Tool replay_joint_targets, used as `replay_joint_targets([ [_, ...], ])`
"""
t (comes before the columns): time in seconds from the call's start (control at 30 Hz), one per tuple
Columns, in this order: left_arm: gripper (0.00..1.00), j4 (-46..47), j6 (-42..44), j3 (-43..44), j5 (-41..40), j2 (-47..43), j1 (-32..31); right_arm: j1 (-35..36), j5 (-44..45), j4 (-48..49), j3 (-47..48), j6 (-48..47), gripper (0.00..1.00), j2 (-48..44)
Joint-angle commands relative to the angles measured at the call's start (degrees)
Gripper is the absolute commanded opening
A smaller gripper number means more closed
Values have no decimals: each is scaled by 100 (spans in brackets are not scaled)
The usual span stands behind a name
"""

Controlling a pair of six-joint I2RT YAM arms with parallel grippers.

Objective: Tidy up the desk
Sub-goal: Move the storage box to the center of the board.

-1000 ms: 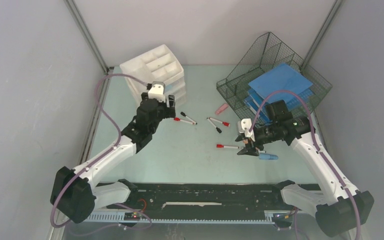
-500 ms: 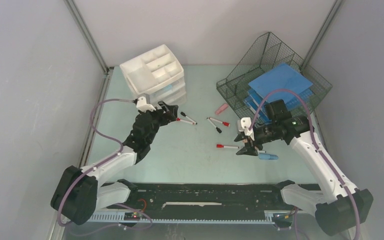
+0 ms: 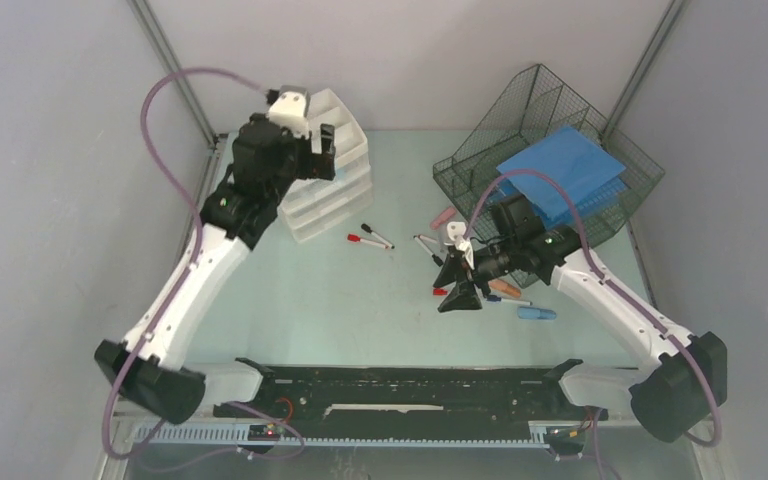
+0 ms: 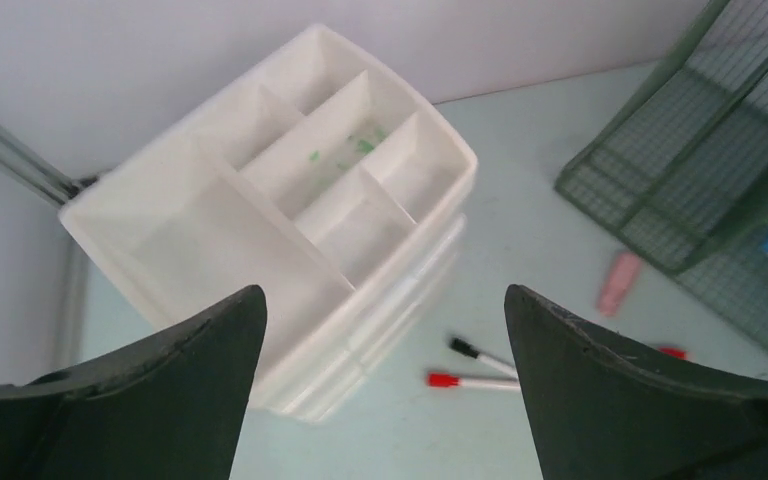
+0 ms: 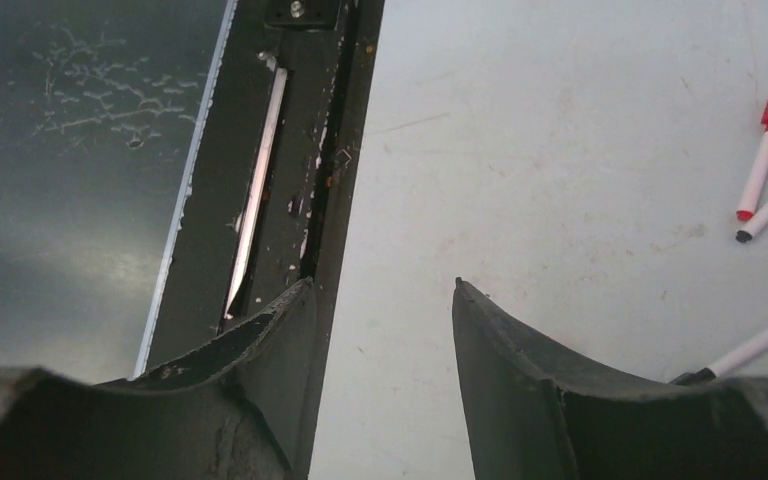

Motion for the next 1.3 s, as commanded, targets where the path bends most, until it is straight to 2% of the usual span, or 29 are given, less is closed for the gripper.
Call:
replay_joint_targets([
  [0.0,94,-2300,1719,1333,80,1122,50,21,-168,815,14,922,61,85],
  [0.03,89,-2493,1938,1594,105,1337,56,7,-226,917,11,1052,61,124],
  [0.2,81,-2937,2648,2381,204,2126,57,-38,-361,1387,11,1474,61,254],
  [0.47,70,-3334,3014,3206,-31,3045,61,-131,-449,1243,16,1433,60,402],
  [0.67,59,-3339,2875,3198,-333,3145,63,-196,-509,1170,9,1384,60,491],
  [0.9,53,-3260,2762,2798,-528,2947,147,-188,-522,1148,13,1346,60,578],
  [1.07,47,-3255,2654,2525,-214,2905,335,-188,-520,1133,13,1310,60,603],
  [1.2,28,-3260,2613,2471,-96,2953,402,-159,-482,1159,15,1314,60,656],
  [1.27,11,-3254,2574,2505,-85,2965,415,-121,-416,1227,14,1375,60,681],
])
